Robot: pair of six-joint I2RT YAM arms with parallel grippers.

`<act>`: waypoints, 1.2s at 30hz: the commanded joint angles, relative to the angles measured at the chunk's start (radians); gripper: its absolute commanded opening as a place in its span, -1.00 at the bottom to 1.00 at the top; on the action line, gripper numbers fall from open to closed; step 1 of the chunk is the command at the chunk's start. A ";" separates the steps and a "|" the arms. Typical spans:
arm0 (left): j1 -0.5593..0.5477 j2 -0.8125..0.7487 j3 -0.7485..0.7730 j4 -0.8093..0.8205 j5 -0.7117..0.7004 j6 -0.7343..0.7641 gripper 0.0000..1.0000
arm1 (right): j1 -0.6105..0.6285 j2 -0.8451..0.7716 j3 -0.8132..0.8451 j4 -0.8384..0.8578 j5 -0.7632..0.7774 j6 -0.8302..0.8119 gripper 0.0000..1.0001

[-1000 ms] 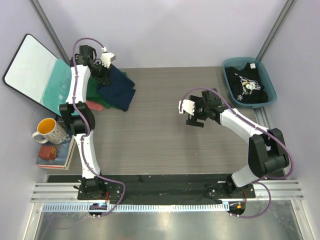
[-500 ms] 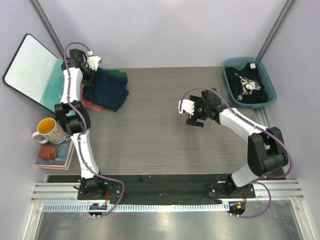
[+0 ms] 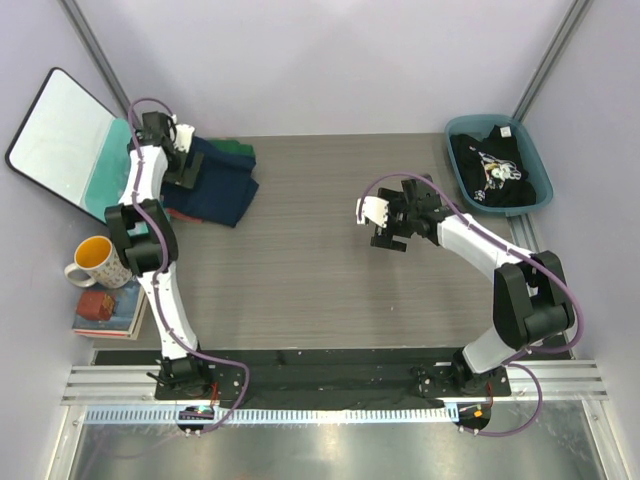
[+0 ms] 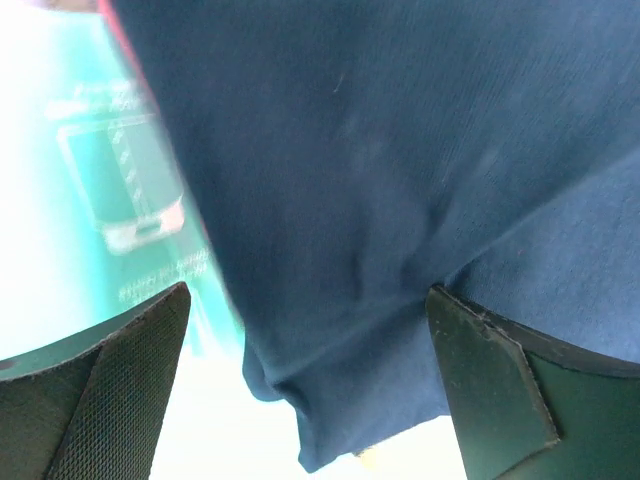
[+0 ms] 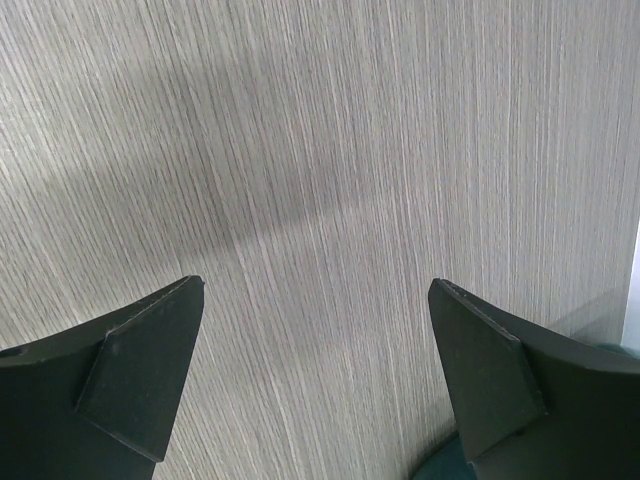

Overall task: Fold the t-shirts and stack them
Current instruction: Put the neatly folded tshirt into the corner of the board with the left arm

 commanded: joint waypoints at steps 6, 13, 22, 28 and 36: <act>0.003 -0.277 -0.166 0.312 -0.005 -0.111 1.00 | -0.002 -0.012 0.035 0.023 -0.001 0.002 0.99; -0.014 -0.421 -0.250 0.418 0.210 -0.120 0.99 | -0.002 -0.027 0.044 0.017 0.010 0.024 1.00; -0.169 -0.554 -0.379 0.077 0.447 -0.095 0.99 | 0.001 -0.026 0.219 -0.154 0.030 0.517 0.99; -0.266 -0.791 -0.672 0.352 0.116 -0.353 1.00 | 0.000 -0.127 0.210 -0.132 0.198 0.675 0.99; -0.312 -0.838 -0.713 0.327 0.012 -0.399 1.00 | -0.054 -0.188 0.138 0.097 0.504 0.843 0.99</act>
